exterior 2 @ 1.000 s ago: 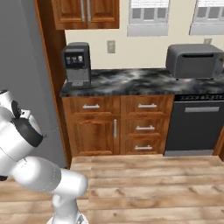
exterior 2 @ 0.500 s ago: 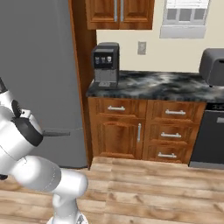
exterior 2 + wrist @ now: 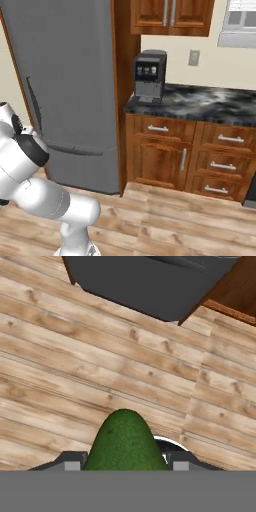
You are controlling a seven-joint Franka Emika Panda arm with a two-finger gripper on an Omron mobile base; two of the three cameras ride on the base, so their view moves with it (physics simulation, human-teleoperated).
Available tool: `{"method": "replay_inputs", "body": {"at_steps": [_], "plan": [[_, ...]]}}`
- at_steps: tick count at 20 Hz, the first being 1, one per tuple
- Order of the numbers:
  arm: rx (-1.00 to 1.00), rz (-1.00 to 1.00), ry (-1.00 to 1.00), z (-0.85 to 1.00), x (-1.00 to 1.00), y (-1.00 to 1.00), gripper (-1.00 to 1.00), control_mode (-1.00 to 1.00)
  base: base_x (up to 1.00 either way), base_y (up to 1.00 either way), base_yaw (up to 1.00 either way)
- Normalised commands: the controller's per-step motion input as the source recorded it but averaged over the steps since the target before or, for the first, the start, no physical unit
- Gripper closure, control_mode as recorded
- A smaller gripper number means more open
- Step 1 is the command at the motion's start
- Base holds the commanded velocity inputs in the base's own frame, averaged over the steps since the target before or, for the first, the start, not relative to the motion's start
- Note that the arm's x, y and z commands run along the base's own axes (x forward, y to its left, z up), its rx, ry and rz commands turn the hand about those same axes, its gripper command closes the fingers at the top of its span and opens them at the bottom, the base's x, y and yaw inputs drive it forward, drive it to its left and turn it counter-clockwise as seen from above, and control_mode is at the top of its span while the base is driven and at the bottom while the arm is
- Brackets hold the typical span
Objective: Turn on the sink faucet. Then move the avocado from the counter to the sink. Turn off the sink. Move the vegetable from the sink to the pot next to the stove. Finally move the pot to the rear left burner.
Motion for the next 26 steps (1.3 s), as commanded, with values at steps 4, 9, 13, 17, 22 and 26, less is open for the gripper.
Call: {"method": "replay_inputs", "body": {"at_steps": [4, 9, 13, 17, 22, 26], "plan": [[0.00, 0.00, 0.00, 0.00, 0.00, 0.00, 1.00, 1.00, -0.28, -0.36, 0.45], [0.00, 0.00, 0.00, 0.00, 0.00, 0.00, 1.00, 1.00, -0.20, -0.47, 0.47], [0.00, 0.00, 0.00, 0.00, 0.00, 0.00, 1.00, 1.00, -0.11, -0.51, 0.48], [0.00, 0.00, 0.00, 0.00, 0.00, 0.00, 1.00, 1.00, -0.10, -0.55, 0.48], [0.00, 0.00, 0.00, 0.00, 0.00, 0.00, 1.00, 1.00, -0.05, -0.65, 0.48], [0.00, 0.00, 0.00, 0.00, 0.00, 0.00, 1.00, 1.00, -0.10, -0.62, 0.47]]}}
